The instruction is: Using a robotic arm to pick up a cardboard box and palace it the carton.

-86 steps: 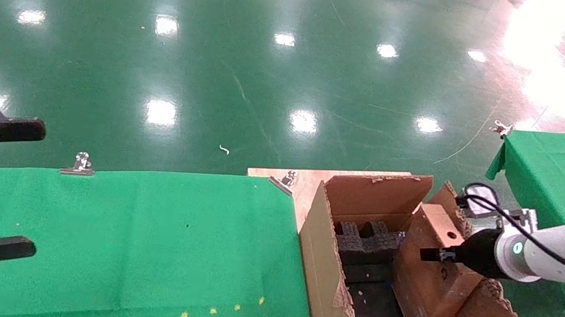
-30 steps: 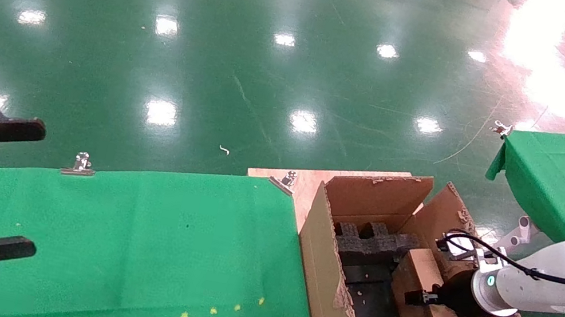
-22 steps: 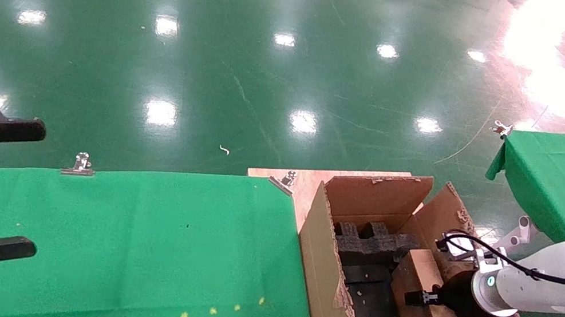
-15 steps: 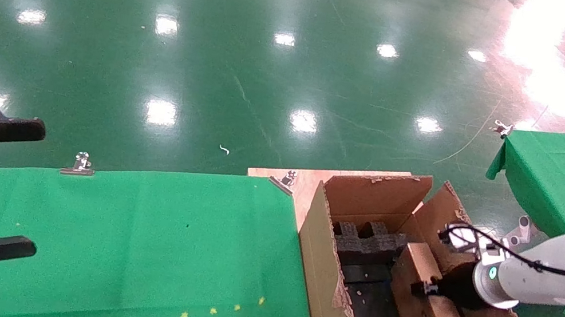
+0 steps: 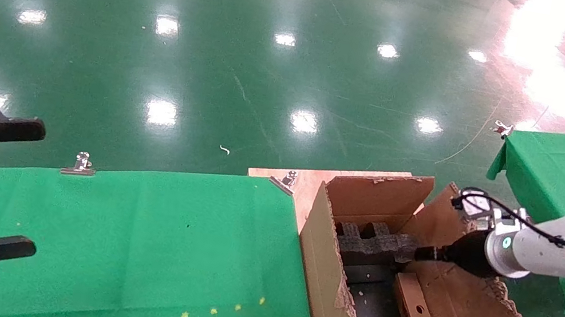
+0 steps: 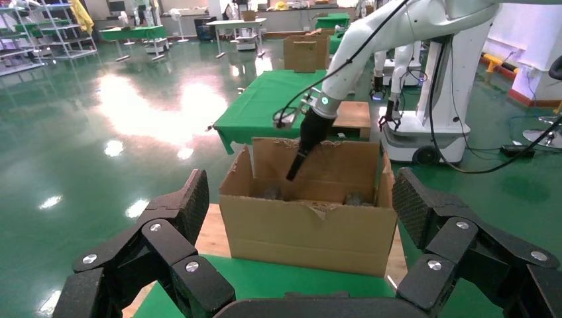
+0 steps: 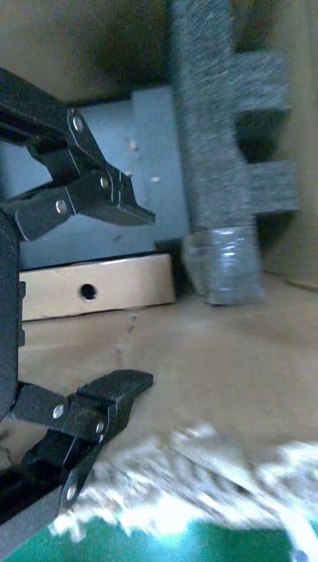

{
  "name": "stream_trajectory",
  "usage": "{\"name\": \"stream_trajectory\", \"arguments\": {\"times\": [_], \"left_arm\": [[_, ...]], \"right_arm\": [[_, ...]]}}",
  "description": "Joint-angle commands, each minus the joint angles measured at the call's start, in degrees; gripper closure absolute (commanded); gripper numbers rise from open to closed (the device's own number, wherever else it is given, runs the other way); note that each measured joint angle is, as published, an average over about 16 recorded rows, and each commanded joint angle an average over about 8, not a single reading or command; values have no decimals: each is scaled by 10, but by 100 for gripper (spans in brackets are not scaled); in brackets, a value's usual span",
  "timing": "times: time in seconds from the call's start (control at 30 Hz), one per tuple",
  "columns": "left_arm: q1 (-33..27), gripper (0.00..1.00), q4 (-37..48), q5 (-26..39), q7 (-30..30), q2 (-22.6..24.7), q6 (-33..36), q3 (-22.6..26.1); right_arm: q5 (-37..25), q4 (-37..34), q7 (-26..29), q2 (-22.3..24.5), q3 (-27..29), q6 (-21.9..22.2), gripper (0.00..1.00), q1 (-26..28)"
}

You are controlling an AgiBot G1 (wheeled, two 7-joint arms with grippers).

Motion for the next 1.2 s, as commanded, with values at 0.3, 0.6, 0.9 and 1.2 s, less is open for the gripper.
{"name": "stream_trajectory", "arguments": {"times": [0.3, 0.6, 0.9, 1.2], "left_arm": [[0, 0, 0, 0, 0, 0, 0, 0], [0, 0, 0, 0, 0, 0, 0, 0], [0, 0, 0, 0, 0, 0, 0, 0], [0, 0, 0, 0, 0, 0, 0, 0]], "right_arm": [[29, 65, -27, 6, 42, 7, 0, 77], [204, 132, -113, 24, 123, -69, 0, 116], [291, 139, -150, 29, 158, -130, 0, 125], [293, 146, -178, 30, 186, -140, 0, 100]]}}
